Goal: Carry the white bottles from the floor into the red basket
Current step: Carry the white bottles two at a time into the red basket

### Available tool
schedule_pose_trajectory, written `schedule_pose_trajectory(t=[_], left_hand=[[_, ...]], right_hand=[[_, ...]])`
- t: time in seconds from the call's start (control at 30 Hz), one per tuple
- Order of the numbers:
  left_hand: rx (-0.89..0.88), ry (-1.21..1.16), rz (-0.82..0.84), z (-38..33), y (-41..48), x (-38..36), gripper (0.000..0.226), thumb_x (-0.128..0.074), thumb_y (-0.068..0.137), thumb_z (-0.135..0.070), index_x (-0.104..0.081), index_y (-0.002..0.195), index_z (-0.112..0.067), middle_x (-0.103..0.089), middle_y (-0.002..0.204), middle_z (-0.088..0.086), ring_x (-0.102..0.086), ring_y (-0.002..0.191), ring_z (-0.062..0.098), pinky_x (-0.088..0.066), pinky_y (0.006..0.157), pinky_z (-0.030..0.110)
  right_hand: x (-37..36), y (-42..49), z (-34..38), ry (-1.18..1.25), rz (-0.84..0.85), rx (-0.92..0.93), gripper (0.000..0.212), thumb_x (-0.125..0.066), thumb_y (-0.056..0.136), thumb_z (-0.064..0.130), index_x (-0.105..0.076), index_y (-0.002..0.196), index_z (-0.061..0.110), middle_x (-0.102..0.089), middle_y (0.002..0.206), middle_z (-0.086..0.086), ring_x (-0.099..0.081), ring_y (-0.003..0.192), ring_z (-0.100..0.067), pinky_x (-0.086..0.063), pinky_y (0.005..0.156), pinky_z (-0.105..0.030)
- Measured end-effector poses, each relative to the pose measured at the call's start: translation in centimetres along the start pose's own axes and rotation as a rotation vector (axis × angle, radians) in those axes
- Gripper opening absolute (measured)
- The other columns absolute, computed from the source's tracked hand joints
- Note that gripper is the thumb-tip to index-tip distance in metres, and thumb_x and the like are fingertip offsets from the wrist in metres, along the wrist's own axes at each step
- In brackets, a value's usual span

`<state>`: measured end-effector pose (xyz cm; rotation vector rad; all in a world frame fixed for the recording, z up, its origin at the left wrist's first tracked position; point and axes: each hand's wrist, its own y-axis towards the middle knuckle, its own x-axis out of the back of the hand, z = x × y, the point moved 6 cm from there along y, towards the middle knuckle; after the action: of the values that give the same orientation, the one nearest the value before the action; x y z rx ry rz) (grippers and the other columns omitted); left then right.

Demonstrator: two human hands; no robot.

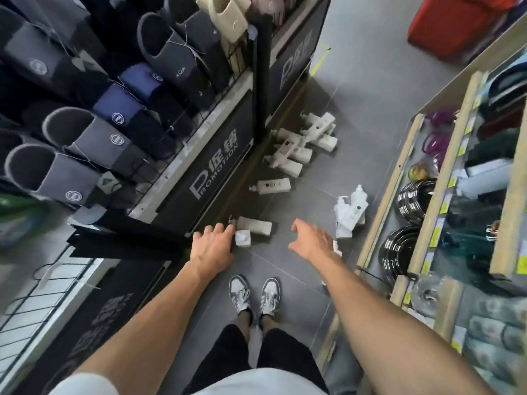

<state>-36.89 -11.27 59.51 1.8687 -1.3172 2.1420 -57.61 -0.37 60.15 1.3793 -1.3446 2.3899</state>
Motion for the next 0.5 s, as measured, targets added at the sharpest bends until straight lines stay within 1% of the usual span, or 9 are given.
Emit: schedule_pose_trajectory(t=[0.13,0.2,0.3,0.4,0.5], left_hand=[[0.067,-0.089,0.022,0.9,2.9,-3.0,0.053,-0.064,0.087,-0.037,-0.044,0.135,-0.028,-0.051,0.129,0.002,-0.048,0.121,0.029,-0.042,0.095,0.045],[0.11,-0.152,0.06,1.3,3.7,-5.2,0.054,-0.067,0.086,-0.039,-0.045,0.134,-0.027,-0.05,0.131,0.002,-0.048,0.121,0.029,-0.042,0.096,0.046],[0.148,-0.215,0.128,1.7,4.8,-9.1,0.059,-0.067,0.086,-0.042,-0.042,0.138,-0.028,-0.049,0.133,0.001,-0.047,0.123,0.028,-0.042,0.098,0.046],[0.182,-0.233,0.192,2.3,7.2,-13.3,0.06,-0.065,0.088,-0.045,-0.04,0.14,-0.029,-0.047,0.135,0.0,-0.046,0.125,0.027,-0.041,0.099,0.045],[0.165,-0.197,0.236,2.8,10.3,-17.0,0.057,-0.062,0.089,-0.043,-0.04,0.14,-0.029,-0.046,0.136,0.001,-0.046,0.125,0.027,-0.041,0.099,0.044]], right_hand=[[-2.8,2.9,-0.4,-0.014,0.021,-0.008,0.038,-0.068,0.09,0.025,-0.056,0.126,0.026,-0.065,0.128,-0.006,-0.06,0.118,-0.031,-0.045,0.09,-0.035],[-4.9,3.7,-1.0,-0.024,0.044,-0.014,0.039,-0.068,0.09,0.025,-0.056,0.127,0.027,-0.063,0.13,-0.004,-0.059,0.12,-0.029,-0.045,0.093,-0.035],[-8.5,5.1,-2.2,-0.037,0.1,-0.026,0.038,-0.071,0.092,0.031,-0.055,0.126,0.026,-0.06,0.13,-0.003,-0.057,0.12,-0.027,-0.044,0.094,-0.034],[-11.8,8.1,-3.2,-0.043,0.135,-0.041,0.039,-0.072,0.092,0.034,-0.055,0.126,0.027,-0.06,0.13,-0.001,-0.057,0.121,-0.024,-0.044,0.097,-0.034],[-14.5,11.9,-3.9,-0.04,0.145,-0.049,0.041,-0.072,0.092,0.033,-0.055,0.128,0.027,-0.059,0.132,0.0,-0.055,0.123,-0.024,-0.044,0.1,-0.035]])
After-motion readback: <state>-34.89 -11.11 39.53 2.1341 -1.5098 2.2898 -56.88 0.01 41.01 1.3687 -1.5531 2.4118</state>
